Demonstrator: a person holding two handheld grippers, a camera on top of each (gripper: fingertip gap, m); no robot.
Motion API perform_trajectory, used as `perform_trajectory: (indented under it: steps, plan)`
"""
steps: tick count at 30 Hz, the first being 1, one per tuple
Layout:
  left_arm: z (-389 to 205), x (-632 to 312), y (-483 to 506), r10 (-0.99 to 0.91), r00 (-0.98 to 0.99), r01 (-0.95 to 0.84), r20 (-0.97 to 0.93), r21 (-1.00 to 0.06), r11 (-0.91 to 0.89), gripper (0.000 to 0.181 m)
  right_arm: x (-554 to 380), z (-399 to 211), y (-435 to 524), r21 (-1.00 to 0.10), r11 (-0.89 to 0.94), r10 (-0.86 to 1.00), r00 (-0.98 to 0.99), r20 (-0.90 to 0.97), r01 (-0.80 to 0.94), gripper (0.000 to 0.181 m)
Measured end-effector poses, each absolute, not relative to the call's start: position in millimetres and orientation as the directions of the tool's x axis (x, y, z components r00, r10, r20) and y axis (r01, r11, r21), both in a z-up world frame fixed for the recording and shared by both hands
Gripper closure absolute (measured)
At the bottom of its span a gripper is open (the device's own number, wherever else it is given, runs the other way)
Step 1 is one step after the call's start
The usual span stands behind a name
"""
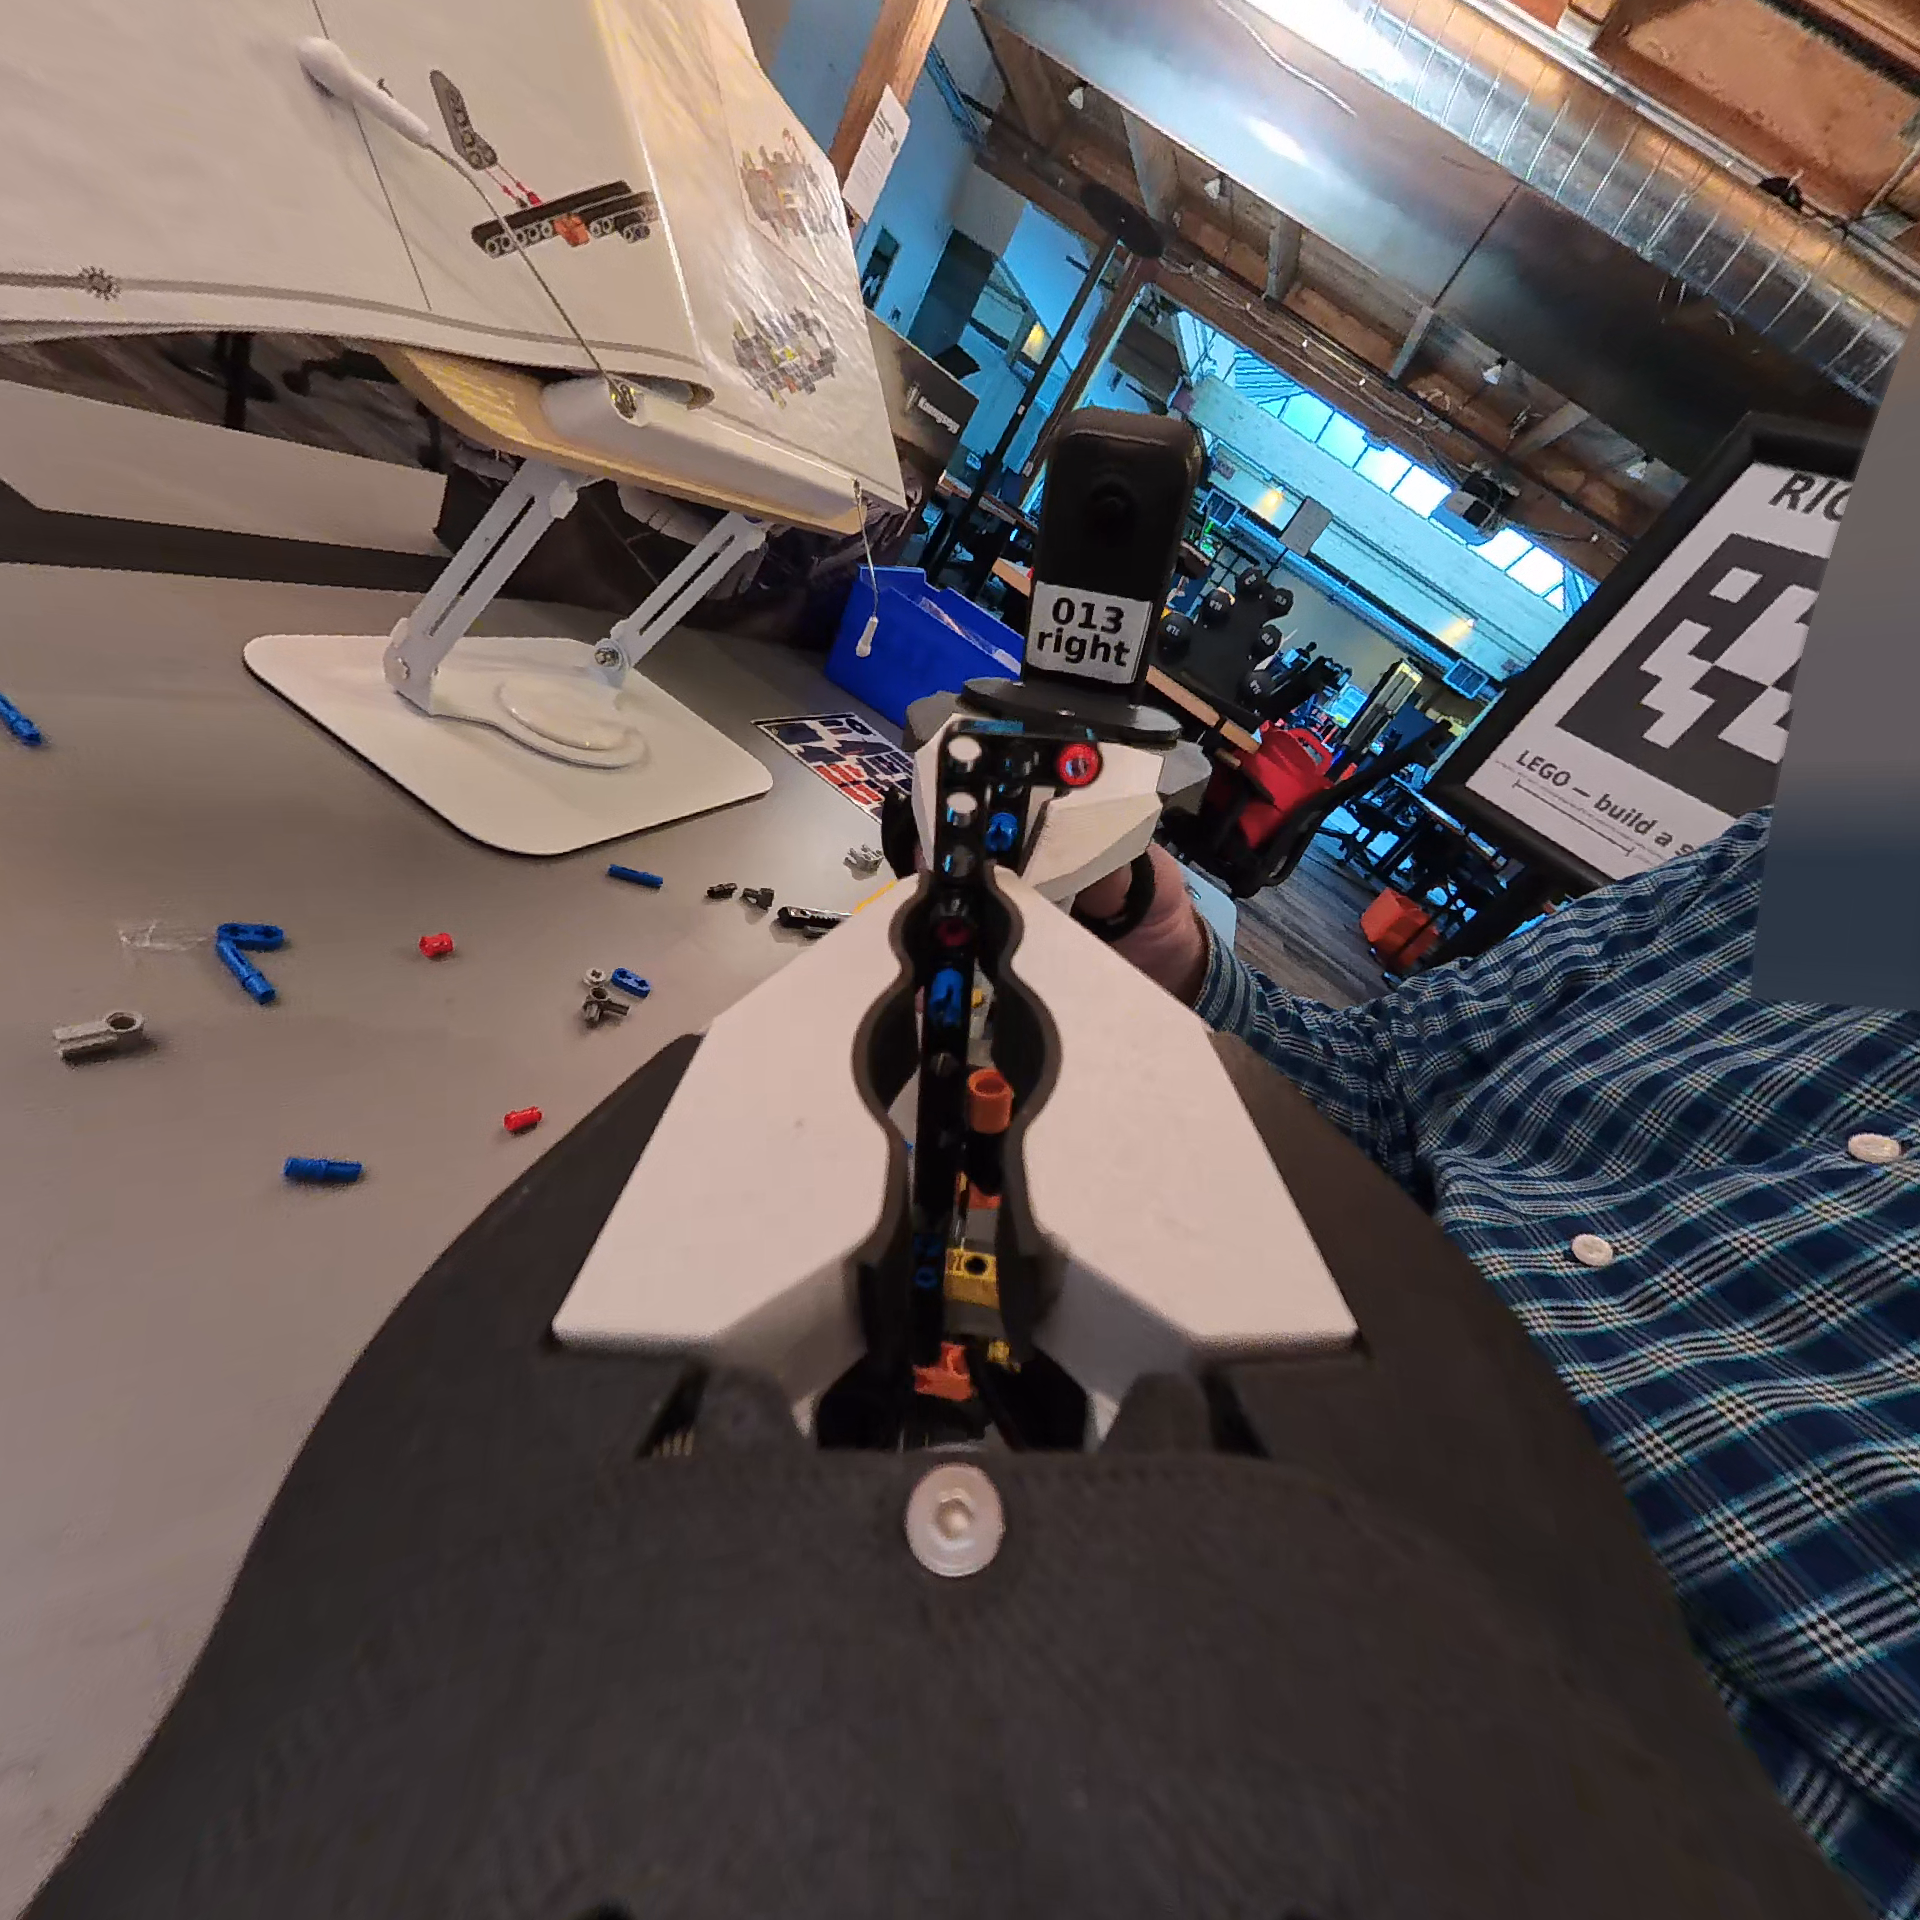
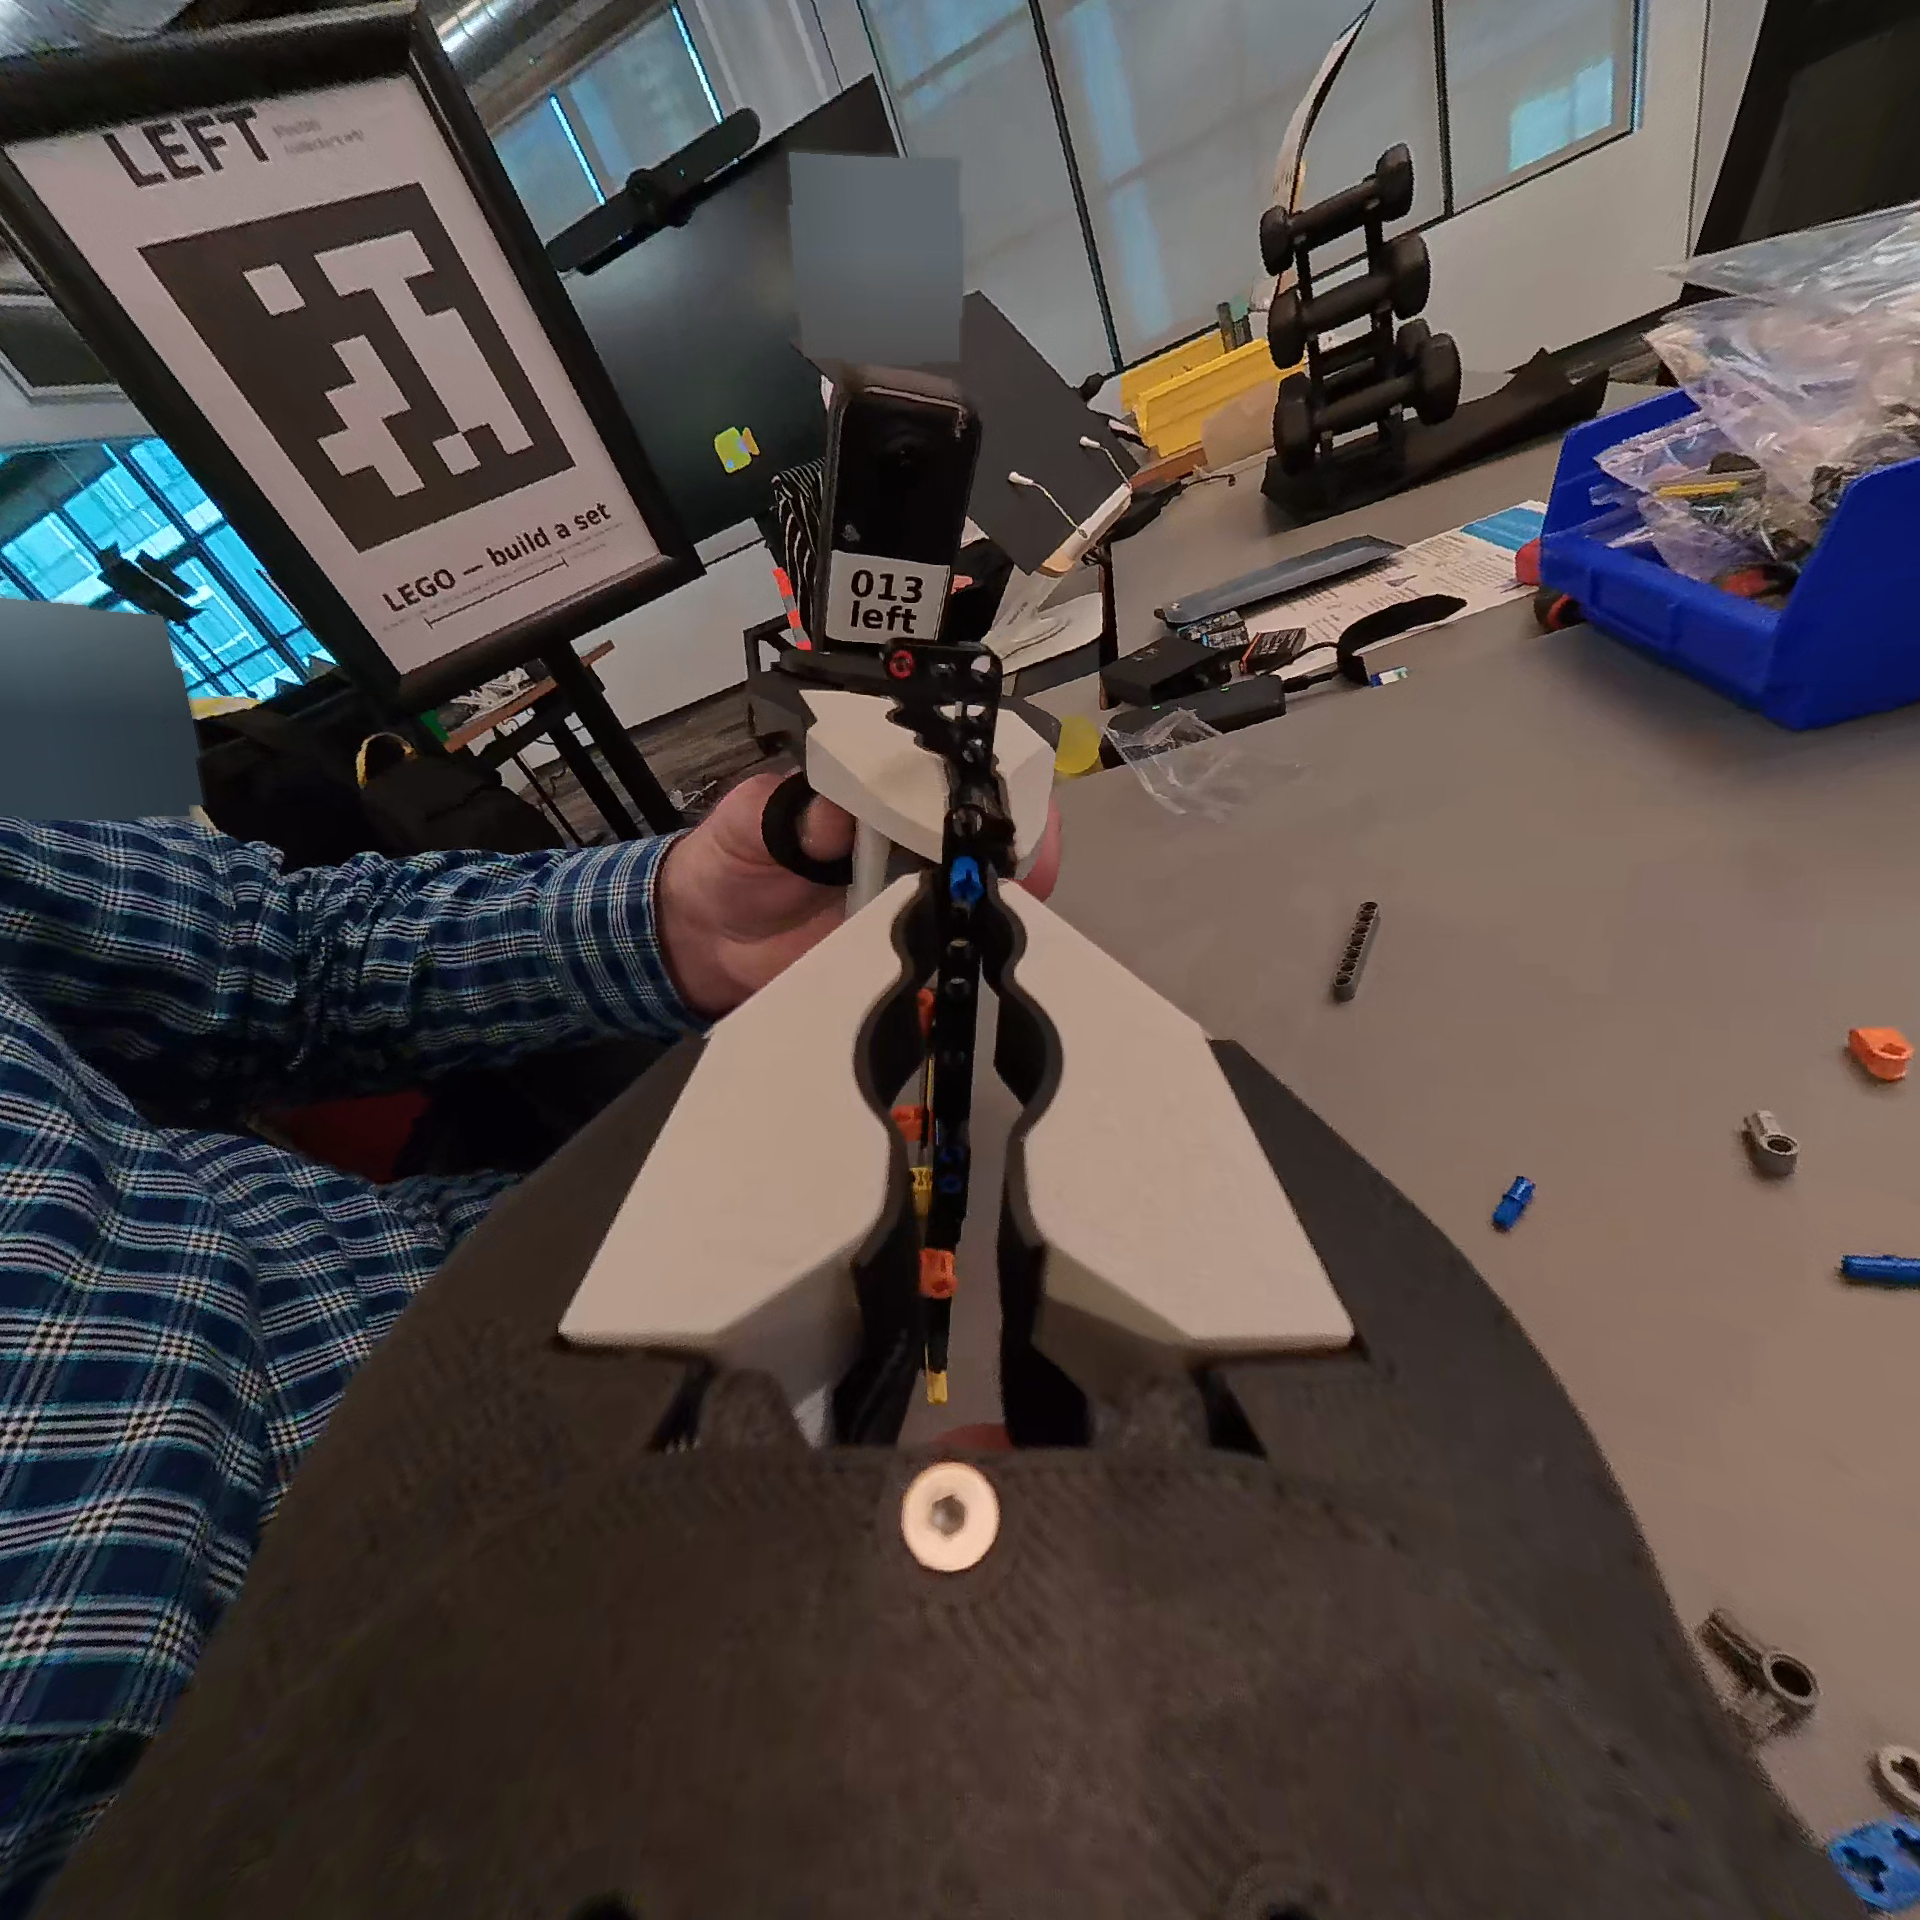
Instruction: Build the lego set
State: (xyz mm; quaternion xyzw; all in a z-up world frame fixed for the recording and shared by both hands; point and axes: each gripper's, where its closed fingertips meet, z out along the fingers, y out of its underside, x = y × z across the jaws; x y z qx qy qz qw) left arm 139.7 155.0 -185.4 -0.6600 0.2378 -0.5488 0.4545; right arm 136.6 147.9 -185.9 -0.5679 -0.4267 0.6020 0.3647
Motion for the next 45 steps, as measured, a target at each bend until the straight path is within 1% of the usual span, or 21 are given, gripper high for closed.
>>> perform_trajectory:
  steps: [5, 15, 19, 25, 30, 33, 34, 45]
  plan:
    - [-186.1, 140.8, 155.9, -0.809, 0.288, 0.18, 0.512, -0.859, -0.48, 0.177, 137.3, -186.1, 149.5, -0.926, -0.376, 0.921, -0.092, -0.378, 0.041, 0.177]
    - [-187.3, 140.5, 152.8, -0.816, 0.262, 0.173, 0.516, -0.857, -0.486, 0.176, 139.5, -186.1, 153.8, -0.894, -0.448, 0.886, -0.124, -0.446, 0.013, 0.177]
    - [-186.4, 138.6, 150.4, -0.828, 0.257, 0.165, 0.498, -0.867, -0.471, 0.17, 141.9, -184.0, 156.1, -0.889, -0.457, 0.882, -0.126, -0.454, 0.0, 0.177]
    - [-188.3, 141.2, 148.6, -0.836, 0.261, 0.145, 0.483, -0.876, -0.461, 0.167, 142.4, -184.1, 156.3, -0.885, -0.465, 0.878, -0.131, -0.461, 0.0, 0.177]
    - [-185.7, 144.3, 149.9, -0.836, 0.261, 0.162, 0.483, -0.876, -0.455, 0.166, 141.6, -185.1, 154.3, -0.886, -0.464, 0.877, -0.138, -0.461, 0.01, 0.177]
    - [-184.5, 146.3, 150.8, -0.832, 0.253, 0.178, 0.494, -0.869, -0.462, 0.169, 140.0, -187.7, 151.5, -0.883, -0.468, 0.872, -0.148, -0.467, 0.031, 0.177]
    - [-184.6, 146.1, 151.9, -0.83, 0.258, 0.184, 0.495, -0.868, -0.461, 0.177, 139.8, -188.0, 150.3, -0.882, -0.47, 0.869, -0.155, -0.469, 0.037, 0.177]
    - [-184.5, 152.0, 150.6, -0.839, 0.276, 0.159, 0.468, -0.883, -0.441, 0.177, 143.3, -187.8, 156.7, -0.871, -0.489, 0.862, -0.133, -0.489, 0.036, 0.176]
